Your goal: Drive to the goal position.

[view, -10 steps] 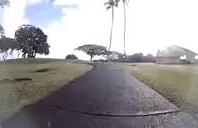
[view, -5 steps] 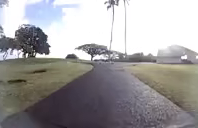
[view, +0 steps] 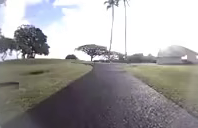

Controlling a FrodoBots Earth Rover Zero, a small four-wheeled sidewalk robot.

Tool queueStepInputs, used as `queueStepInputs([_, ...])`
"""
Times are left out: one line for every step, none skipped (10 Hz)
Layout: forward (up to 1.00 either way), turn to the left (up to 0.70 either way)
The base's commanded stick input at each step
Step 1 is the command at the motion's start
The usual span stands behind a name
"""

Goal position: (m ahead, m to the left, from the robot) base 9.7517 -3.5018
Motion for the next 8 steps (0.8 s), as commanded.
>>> queueStepInputs([0.6, 0.0])
queueStepInputs([0.6, 0.0])
queueStepInputs([0.6, 0.0])
queueStepInputs([0.6, 0.0])
queueStepInputs([0.6, 0.0])
queueStepInputs([0.6, 0.0])
queueStepInputs([0.6, -0.1])
queueStepInputs([0.6, -0.14])
